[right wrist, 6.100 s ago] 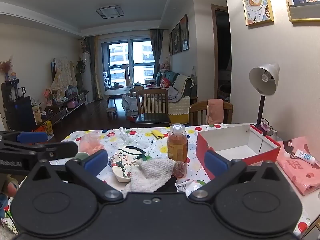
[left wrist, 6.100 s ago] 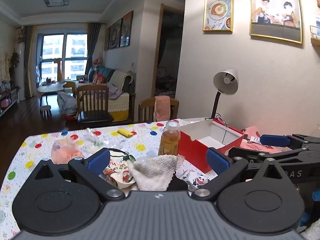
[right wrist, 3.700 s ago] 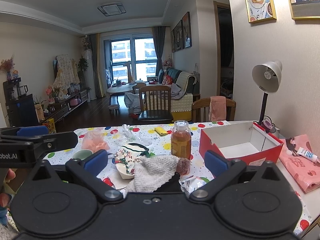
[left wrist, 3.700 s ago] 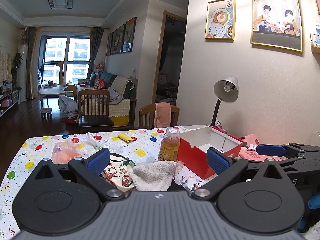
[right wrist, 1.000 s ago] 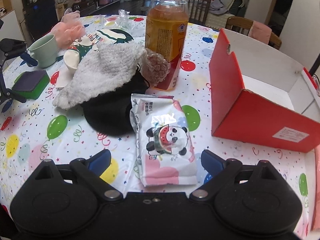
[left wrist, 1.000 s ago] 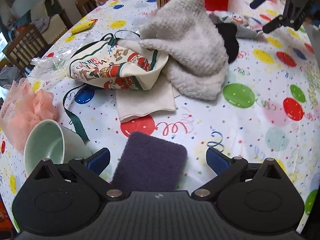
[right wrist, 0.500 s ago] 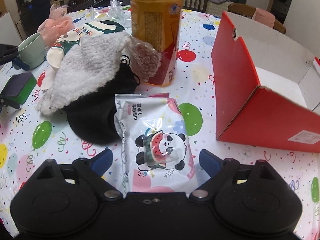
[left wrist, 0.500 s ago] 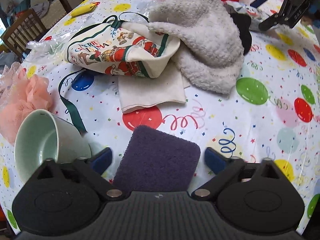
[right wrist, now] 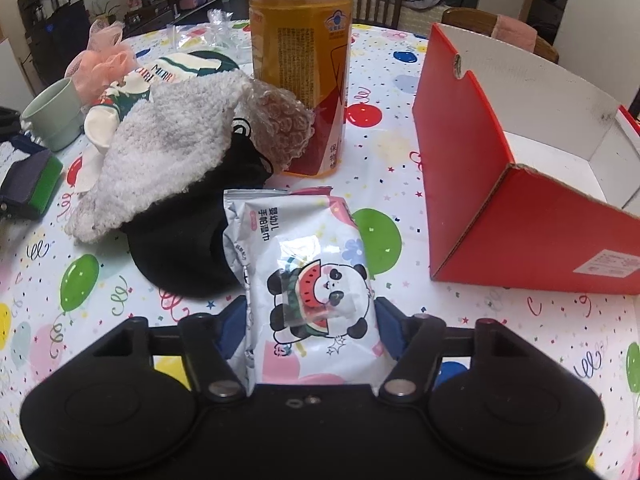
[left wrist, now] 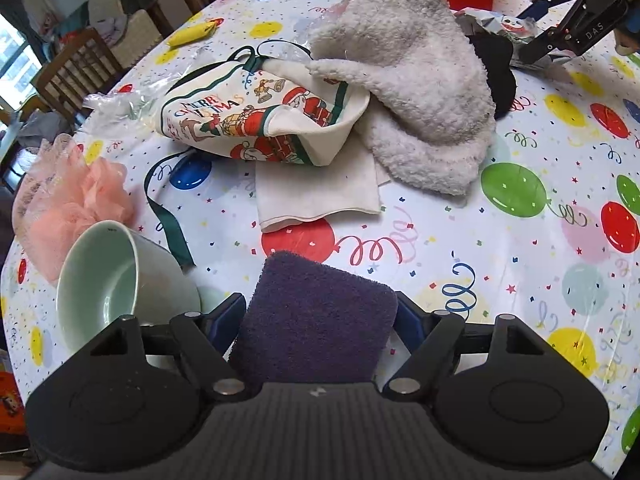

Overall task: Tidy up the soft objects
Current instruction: 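Grasp the purple sponge with the left tool while the right tool grasps the panda wipes pack, then carry the sponge in the left tool while the right tool carries the wipes pack into the red box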

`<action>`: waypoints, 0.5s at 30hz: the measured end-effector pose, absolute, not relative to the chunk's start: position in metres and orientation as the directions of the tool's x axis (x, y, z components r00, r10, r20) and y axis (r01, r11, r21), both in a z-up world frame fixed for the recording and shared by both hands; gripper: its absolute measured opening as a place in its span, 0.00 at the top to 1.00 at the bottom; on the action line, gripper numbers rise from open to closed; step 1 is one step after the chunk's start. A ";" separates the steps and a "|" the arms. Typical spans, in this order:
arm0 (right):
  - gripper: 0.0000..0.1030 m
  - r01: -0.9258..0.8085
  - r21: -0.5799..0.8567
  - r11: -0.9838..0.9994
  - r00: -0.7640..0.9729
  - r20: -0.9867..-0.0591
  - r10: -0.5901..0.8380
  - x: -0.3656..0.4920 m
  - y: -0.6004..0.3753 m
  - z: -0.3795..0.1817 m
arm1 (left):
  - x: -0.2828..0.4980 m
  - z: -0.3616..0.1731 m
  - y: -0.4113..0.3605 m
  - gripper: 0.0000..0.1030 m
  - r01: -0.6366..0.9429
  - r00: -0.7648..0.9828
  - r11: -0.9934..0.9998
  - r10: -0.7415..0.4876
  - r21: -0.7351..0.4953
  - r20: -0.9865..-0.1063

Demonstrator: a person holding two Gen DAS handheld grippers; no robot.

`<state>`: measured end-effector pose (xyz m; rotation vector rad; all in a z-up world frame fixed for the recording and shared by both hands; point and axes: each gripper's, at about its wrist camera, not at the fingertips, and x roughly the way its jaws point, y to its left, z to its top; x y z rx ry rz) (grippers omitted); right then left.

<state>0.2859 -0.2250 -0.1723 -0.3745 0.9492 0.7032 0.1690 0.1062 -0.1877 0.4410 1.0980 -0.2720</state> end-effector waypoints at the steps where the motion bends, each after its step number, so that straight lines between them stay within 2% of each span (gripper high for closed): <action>1: 0.39 -0.686 0.004 0.728 0.396 -0.836 0.379 0.285 -0.225 -0.172 | 0.168 -0.187 0.105 0.24 0.419 0.439 0.882 0.011 0.215 -0.898; 3: 0.42 -0.669 0.011 0.743 0.410 -0.829 0.381 0.282 -0.228 -0.170 | 0.167 -0.186 0.103 0.24 0.407 0.446 0.886 0.020 0.223 -0.895; 9: 0.45 -0.622 0.048 0.782 0.434 -0.810 0.395 0.272 -0.239 -0.156 | 0.162 -0.174 0.101 0.24 0.334 0.484 0.915 0.039 0.226 -0.874; 15: 0.45 -0.615 0.071 0.785 0.452 -0.784 0.425 0.258 -0.250 -0.127 | 0.158 -0.153 0.098 0.24 0.229 0.527 0.964 -0.004 0.137 -0.850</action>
